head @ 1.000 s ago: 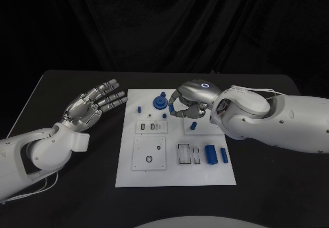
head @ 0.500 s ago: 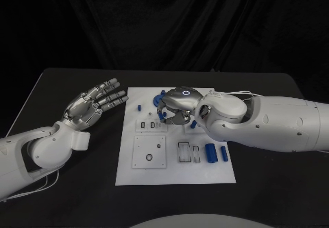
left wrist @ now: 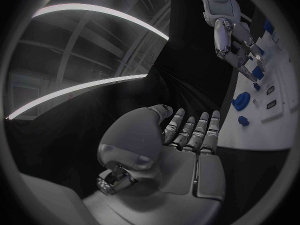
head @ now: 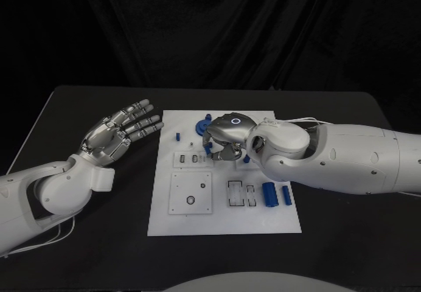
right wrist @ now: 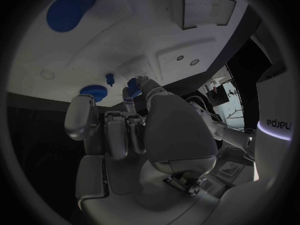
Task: Assemble the parts on the task board
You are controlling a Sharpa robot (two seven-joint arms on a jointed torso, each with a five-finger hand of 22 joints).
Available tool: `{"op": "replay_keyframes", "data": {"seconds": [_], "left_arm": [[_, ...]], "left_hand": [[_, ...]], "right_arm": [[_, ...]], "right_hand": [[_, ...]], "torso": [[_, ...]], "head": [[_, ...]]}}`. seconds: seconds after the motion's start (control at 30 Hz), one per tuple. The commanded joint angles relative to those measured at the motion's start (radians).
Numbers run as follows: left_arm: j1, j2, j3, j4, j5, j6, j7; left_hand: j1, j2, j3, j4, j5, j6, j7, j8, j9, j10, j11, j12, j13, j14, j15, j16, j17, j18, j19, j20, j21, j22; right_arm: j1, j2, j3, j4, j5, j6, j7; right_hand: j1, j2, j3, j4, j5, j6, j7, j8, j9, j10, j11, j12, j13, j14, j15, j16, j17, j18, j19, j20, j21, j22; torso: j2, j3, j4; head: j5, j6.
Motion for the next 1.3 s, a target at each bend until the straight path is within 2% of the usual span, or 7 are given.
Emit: {"op": "replay_keyframes", "data": {"seconds": [0.03, 0.2, 0.63, 0.73, 1.03, 1.3], "left_arm": [[-0.002, 0.002, 0.001, 0.0, 0.001, 0.014, 0.007], [-0.002, 0.001, 0.001, -0.001, 0.001, 0.014, 0.005], [-0.004, 0.003, 0.001, -0.006, 0.001, 0.016, -0.001], [-0.004, 0.004, 0.001, -0.006, 0.001, 0.017, -0.001], [-0.006, 0.004, 0.001, -0.009, 0.001, 0.02, -0.003], [-0.009, 0.004, 0.001, -0.01, 0.001, 0.022, -0.005]], "left_hand": [[-0.009, 0.0, 0.007, -0.001, 0.007, 0.005, 0.001, 0.005, 0.002, 0.004, 0.001, 0.004, 0.001, 0.007, -0.001, 0.005, 0.001, -0.017, 0.008, 0.001, 0.005, -0.001], [-0.009, 0.0, 0.007, -0.001, 0.007, 0.005, 0.001, 0.005, 0.002, 0.004, 0.001, 0.004, 0.001, 0.007, -0.001, 0.005, 0.001, -0.017, 0.008, 0.001, 0.005, -0.001], [-0.011, 0.0, 0.008, -0.002, 0.007, 0.005, 0.0, 0.005, 0.002, 0.007, 0.002, 0.008, 0.002, 0.007, -0.001, 0.005, 0.001, -0.017, 0.008, 0.001, 0.005, -0.001], [-0.011, 0.0, 0.008, -0.002, 0.007, 0.005, 0.0, 0.005, 0.002, 0.007, 0.002, 0.008, 0.002, 0.007, -0.001, 0.005, 0.001, -0.017, 0.008, 0.001, 0.005, -0.001], [-0.011, 0.0, 0.008, -0.002, 0.007, 0.005, 0.0, 0.005, 0.002, 0.007, 0.002, 0.008, 0.002, 0.007, -0.001, 0.005, 0.001, -0.017, 0.008, 0.001, 0.005, -0.001], [-0.011, 0.0, 0.009, -0.002, 0.007, 0.005, 0.0, 0.005, 0.002, 0.009, 0.003, 0.009, 0.002, 0.007, -0.001, 0.005, 0.001, -0.017, 0.008, 0.001, 0.005, -0.001]], "right_arm": [[-0.004, 0.002, 0.001, -0.001, -0.018, 0.007, -0.024], [-0.008, 0.003, 0.001, -0.002, -0.018, 0.0, -0.021], [-0.022, 0.017, 0.001, -0.016, -0.019, 0.003, -0.017], [-0.026, 0.019, 0.001, -0.02, -0.019, 0.008, -0.019], [-0.033, 0.028, 0.001, -0.032, -0.019, 0.029, -0.029], [-0.037, 0.033, 0.001, -0.037, -0.019, 0.046, -0.036]], "right_hand": [[-0.009, -0.002, 0.0, -0.006, -0.003, 0.012, -0.018, 0.011, 0.058, 0.104, 0.001, 0.003, 0.263, 0.08, -0.001, 0.001, 0.185, 0.012, 0.003, -0.001, -0.002, 0.156], [-0.014, -0.001, 0.001, -0.005, -0.011, 0.008, -0.017, 0.009, 0.059, 0.104, 0.002, 0.003, 0.263, 0.08, 0.0, 0.001, 0.186, 0.012, 0.004, -0.001, -0.002, 0.156], [-0.025, -0.001, 0.002, -0.007, -0.038, -0.002, -0.015, 0.004, 0.064, 0.104, 0.004, 0.003, 0.263, 0.08, 0.001, 0.0, 0.183, 0.012, 0.004, 0.001, -0.003, 0.155], [-0.026, -0.001, 0.003, -0.008, -0.042, -0.006, -0.014, 0.002, 0.064, 0.104, 0.005, 0.003, 0.263, 0.079, 0.002, -0.001, 0.182, 0.012, 0.003, 0.001, -0.006, 0.155], [-0.039, -0.006, 0.007, -0.014, -0.084, -0.059, 0.005, -0.033, 0.058, 0.104, 0.019, 0.003, 0.263, 0.076, 0.013, -0.007, 0.172, 0.015, -0.005, 0.009, -0.025, 0.149], [-0.045, -0.01, 0.007, -0.017, -0.105, -0.08, 0.011, -0.047, 0.055, 0.104, 0.023, 0.003, 0.263, 0.074, 0.018, -0.009, 0.168, 0.017, -0.009, 0.014, -0.032, 0.147]], "torso": [[0.0, 0.001, 0.0006], [0.0, 0.0005, -0.0013], [-0.001, 0.0009, 0.001], [-0.001, 0.0011, -0.0003], [-0.001, 0.0008, 0.0001], [0.0, 0.0008, -0.0002]], "head": [[-0.003, -0.001], [-0.001, -0.003], [-0.002, -0.007], [0.0, -0.009], [-0.002, -0.011], [-0.002, -0.013]]}}
